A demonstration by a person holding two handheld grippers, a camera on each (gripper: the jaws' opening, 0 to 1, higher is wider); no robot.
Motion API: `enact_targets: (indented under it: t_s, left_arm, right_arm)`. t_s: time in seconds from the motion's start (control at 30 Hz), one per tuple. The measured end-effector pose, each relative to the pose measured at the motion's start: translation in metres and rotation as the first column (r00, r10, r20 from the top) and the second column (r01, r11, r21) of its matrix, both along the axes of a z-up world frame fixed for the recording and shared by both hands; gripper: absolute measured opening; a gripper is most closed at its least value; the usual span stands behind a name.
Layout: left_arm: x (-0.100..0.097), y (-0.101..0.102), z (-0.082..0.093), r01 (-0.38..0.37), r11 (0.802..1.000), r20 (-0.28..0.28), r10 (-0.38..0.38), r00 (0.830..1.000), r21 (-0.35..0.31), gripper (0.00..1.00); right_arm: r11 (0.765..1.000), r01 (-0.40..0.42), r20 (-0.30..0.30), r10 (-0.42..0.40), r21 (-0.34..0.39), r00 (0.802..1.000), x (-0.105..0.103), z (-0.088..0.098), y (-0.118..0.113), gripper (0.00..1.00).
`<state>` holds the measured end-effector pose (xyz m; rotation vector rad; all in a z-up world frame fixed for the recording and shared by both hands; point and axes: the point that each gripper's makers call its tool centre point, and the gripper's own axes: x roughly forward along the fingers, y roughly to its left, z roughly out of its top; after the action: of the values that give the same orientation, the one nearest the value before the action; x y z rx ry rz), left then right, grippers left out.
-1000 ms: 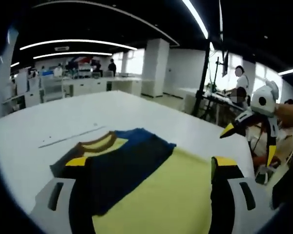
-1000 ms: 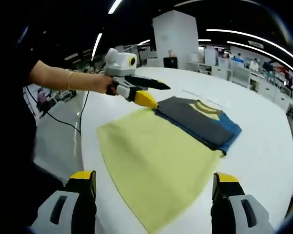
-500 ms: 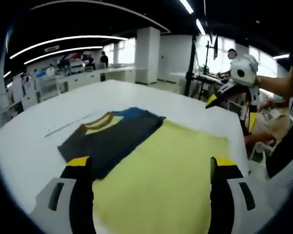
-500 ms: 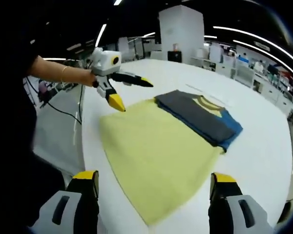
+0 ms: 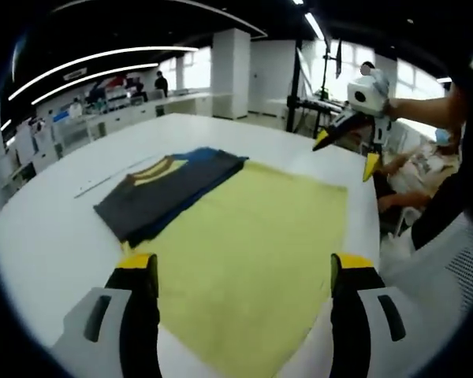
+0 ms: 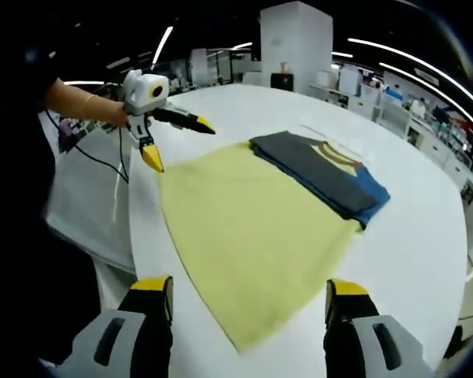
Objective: Fold the garment on the visible template until the final outline fits inside the template.
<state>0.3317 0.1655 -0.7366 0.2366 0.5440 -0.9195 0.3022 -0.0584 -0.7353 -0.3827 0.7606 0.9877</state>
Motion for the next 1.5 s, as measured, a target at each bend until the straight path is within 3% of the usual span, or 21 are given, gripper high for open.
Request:
enact_targets:
  t_s: [0.17, 0.43, 0.67, 0.9, 1.17, 1.4, 1.5]
  left_arm:
    - [-0.018, 0.008, -0.014, -0.002, 1.0, -0.034, 0.003, 0.999, 0.025, 0.8]
    - [-0.042, 0.019, -0.031, 0.018, 0.997, -0.07, -0.012, 0.997, 0.079, 0.57]
    - [-0.057, 0.025, -0.045, 0.074, 0.985, -0.087, -0.06, 0.994, 0.157, 0.48]
    - [-0.06, 0.029, -0.055, 0.097, 0.971, -0.073, -0.083, 0.994, 0.22, 0.42]
    - [-0.064, 0.035, -0.064, 0.129, 0.95, -0.077, -0.111, 0.991, 0.283, 0.35]
    - [-0.06, 0.033, -0.063, 0.121, 0.957, -0.078, -0.104, 0.992, 0.264, 0.35]
    - [-0.057, 0.035, -0.064, 0.116, 0.956, -0.085, -0.096, 0.992, 0.269, 0.3]
  right_arm:
    - [1.0, -0.017, 0.005, 0.017, -0.017, 1.0, -0.006, -0.008, 0.002, 0.71]
    - [0.997, -0.051, 0.003, 0.051, -0.055, 0.999, -0.015, -0.026, 0.002, 0.62]
    - [0.992, -0.086, 0.015, 0.088, -0.092, 0.996, -0.02, -0.039, -0.001, 0.51]
    - [0.984, -0.112, 0.024, 0.116, -0.136, 0.993, -0.021, -0.05, -0.005, 0.44]
    - [0.985, -0.105, 0.011, 0.107, -0.138, 0.994, -0.019, -0.057, -0.007, 0.4]
    - [0.979, -0.13, -0.007, 0.13, -0.155, 0.991, -0.021, -0.063, -0.007, 0.39]
    - [0.977, -0.137, -0.015, 0.137, -0.161, 0.991, -0.022, -0.067, -0.007, 0.37]
